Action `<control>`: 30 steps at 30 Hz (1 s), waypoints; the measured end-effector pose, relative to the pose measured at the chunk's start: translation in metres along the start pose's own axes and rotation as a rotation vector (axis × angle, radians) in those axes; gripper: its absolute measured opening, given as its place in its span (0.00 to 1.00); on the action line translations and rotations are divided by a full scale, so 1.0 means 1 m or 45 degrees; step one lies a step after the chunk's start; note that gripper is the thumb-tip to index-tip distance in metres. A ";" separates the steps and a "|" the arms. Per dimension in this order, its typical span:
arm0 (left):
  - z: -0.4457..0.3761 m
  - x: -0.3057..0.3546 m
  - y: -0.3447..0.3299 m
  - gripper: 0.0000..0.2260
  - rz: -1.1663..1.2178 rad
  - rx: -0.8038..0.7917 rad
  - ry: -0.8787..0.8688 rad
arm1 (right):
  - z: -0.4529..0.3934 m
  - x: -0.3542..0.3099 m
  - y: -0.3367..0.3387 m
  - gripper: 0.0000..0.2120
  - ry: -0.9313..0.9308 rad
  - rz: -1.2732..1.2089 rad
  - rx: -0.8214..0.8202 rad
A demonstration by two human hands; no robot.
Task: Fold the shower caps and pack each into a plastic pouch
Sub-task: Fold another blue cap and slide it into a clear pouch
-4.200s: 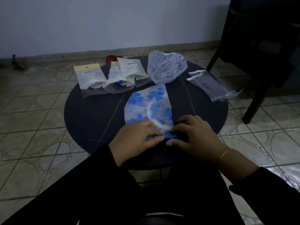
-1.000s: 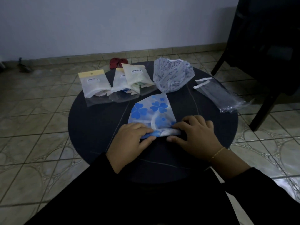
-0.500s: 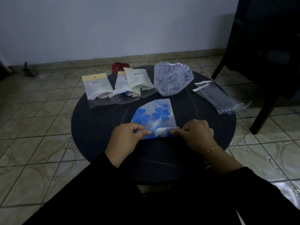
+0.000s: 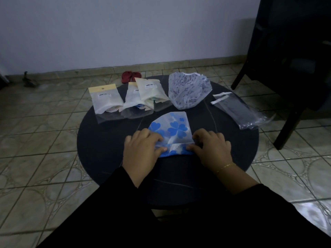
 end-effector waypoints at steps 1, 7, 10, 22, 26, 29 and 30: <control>0.001 0.007 0.002 0.08 -0.007 0.037 -0.089 | 0.001 -0.003 -0.001 0.15 0.045 0.043 0.005; 0.003 0.003 -0.017 0.24 0.003 -0.211 -0.193 | 0.008 -0.005 -0.001 0.15 0.166 0.173 0.074; 0.004 0.002 -0.023 0.28 -0.063 -0.325 -0.229 | 0.009 -0.001 -0.005 0.21 0.201 0.145 -0.047; -0.010 -0.006 -0.016 0.13 0.163 -0.251 -0.063 | 0.000 0.013 -0.002 0.15 -0.053 -0.158 -0.165; -0.019 -0.007 -0.022 0.14 0.016 -0.288 -0.026 | -0.007 0.016 -0.005 0.19 -0.198 -0.137 -0.133; -0.023 -0.006 -0.022 0.16 -0.129 -0.228 0.001 | -0.011 0.017 -0.006 0.23 -0.243 -0.045 -0.139; -0.023 -0.006 -0.020 0.16 -0.188 -0.182 -0.003 | -0.012 0.016 -0.006 0.24 -0.243 0.001 -0.135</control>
Point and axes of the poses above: each hand's wrist, its own z-axis away from the middle knuckle, its own y-axis out of the back of the hand, x = y × z, the point moved 10 cm from there along -z, towards the middle knuckle
